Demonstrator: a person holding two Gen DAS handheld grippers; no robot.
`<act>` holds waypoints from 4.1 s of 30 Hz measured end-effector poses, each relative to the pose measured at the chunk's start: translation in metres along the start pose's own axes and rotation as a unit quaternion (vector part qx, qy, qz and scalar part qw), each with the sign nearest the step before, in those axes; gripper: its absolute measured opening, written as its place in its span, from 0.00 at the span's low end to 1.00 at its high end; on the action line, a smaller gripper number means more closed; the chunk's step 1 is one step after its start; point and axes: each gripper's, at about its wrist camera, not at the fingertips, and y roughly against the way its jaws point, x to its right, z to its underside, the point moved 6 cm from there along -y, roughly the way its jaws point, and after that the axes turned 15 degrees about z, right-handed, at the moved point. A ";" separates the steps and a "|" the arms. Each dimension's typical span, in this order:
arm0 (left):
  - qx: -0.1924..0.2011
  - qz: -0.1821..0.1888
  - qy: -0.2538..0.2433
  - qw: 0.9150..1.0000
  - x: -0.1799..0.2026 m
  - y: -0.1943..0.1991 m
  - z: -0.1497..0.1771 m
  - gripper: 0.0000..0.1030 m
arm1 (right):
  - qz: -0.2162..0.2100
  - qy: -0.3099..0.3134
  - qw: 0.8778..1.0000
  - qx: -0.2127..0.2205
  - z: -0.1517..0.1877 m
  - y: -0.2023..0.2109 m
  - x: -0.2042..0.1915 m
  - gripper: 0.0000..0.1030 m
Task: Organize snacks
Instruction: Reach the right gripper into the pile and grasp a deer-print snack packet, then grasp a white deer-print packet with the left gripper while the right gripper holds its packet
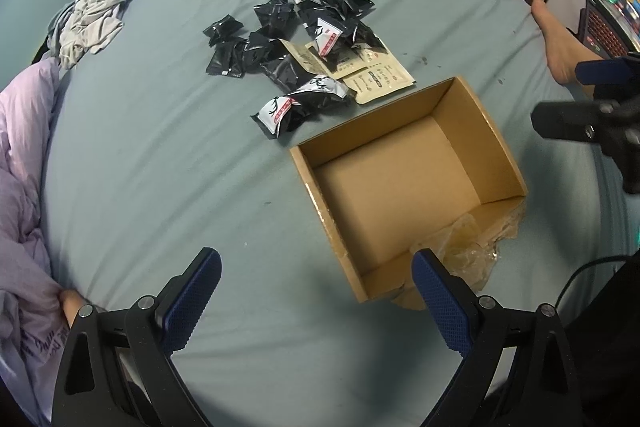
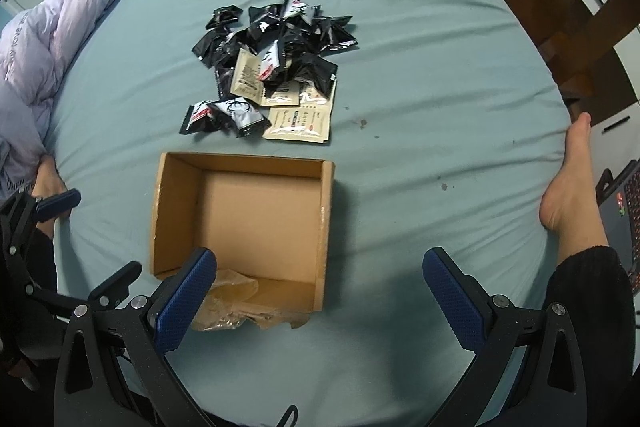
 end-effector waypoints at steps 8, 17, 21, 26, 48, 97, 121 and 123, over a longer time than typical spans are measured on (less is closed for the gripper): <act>-0.002 0.002 -0.002 1.000 0.000 -0.001 0.000 0.95 | 0.013 0.004 1.000 0.007 -0.019 -0.013 0.002 1.00; -0.007 0.002 0.001 1.000 -0.002 -0.004 -0.001 0.95 | -0.025 -0.007 1.000 0.015 -0.056 -0.018 0.026 1.00; -0.008 0.002 0.004 1.000 -0.004 -0.006 -0.002 0.95 | 0.019 0.019 0.999 0.040 -0.070 -0.029 0.032 1.00; -0.010 0.002 0.006 1.000 -0.005 -0.007 -0.003 0.95 | 0.011 0.016 1.000 0.023 -0.085 -0.051 0.036 1.00; 0.004 0.021 0.040 0.999 -0.029 -0.003 -0.020 0.95 | -0.077 0.059 0.991 -0.090 -0.145 -0.135 -0.042 1.00; 0.019 -0.001 0.056 0.998 -0.070 -0.043 -0.082 0.95 | -0.125 0.110 0.985 -0.036 -0.105 -0.069 -0.021 0.27; -0.047 0.005 0.131 0.990 -0.104 -0.112 -0.124 0.95 | -0.110 0.065 0.988 -0.086 -0.070 -0.090 0.052 0.27; -0.060 0.006 0.112 0.992 -0.095 -0.124 -0.126 0.95 | -0.109 0.071 0.987 -0.089 -0.069 -0.094 0.048 0.27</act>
